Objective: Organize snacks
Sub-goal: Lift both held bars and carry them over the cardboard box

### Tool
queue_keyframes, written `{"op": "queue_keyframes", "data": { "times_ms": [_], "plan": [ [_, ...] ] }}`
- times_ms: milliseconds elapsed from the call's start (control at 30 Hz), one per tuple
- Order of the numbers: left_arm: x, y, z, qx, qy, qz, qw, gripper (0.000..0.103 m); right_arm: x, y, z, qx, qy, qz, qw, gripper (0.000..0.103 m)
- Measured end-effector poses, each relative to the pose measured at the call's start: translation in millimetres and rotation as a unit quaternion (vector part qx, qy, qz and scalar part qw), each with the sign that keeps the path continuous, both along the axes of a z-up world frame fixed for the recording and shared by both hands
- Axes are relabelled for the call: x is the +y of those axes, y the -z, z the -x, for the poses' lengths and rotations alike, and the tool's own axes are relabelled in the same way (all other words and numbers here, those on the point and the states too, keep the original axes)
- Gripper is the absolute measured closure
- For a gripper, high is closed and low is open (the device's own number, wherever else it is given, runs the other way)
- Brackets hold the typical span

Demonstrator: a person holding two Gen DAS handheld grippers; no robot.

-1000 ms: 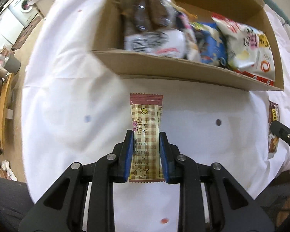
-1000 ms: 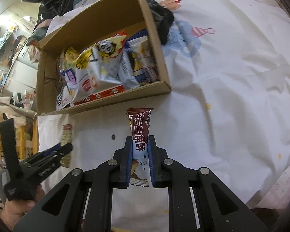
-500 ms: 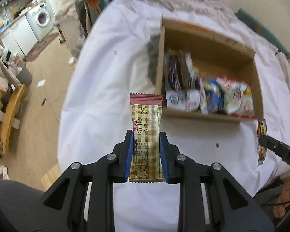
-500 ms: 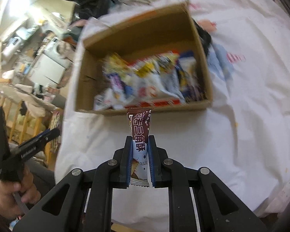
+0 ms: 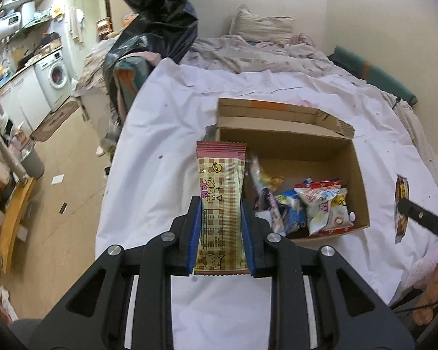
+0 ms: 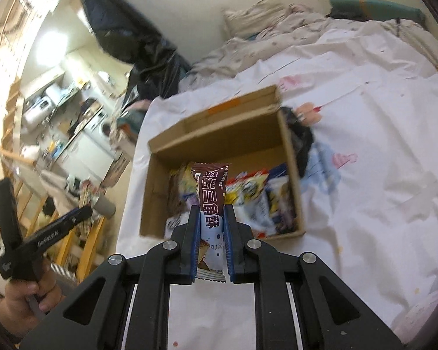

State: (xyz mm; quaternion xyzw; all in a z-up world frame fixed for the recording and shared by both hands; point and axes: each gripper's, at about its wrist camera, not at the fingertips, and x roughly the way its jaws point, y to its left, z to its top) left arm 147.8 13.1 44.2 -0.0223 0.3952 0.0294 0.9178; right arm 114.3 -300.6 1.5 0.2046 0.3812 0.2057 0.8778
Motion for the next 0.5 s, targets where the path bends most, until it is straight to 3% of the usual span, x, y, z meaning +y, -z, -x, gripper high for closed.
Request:
{"op": "queue_keyframes", "data": {
  "times_ms": [300,500],
  "plan": [
    [-16,7,-37,0.002,0.023,0.009,0.9997,0.081,-21,3,-37,0.012,0.035,-0.006,0.999,0.087],
    [-23,16,-60,0.012,0.032,0.018,0.9993,0.081,-9,11,-60,0.021,0.025,0.028,0.999,0.087]
  ]
}}
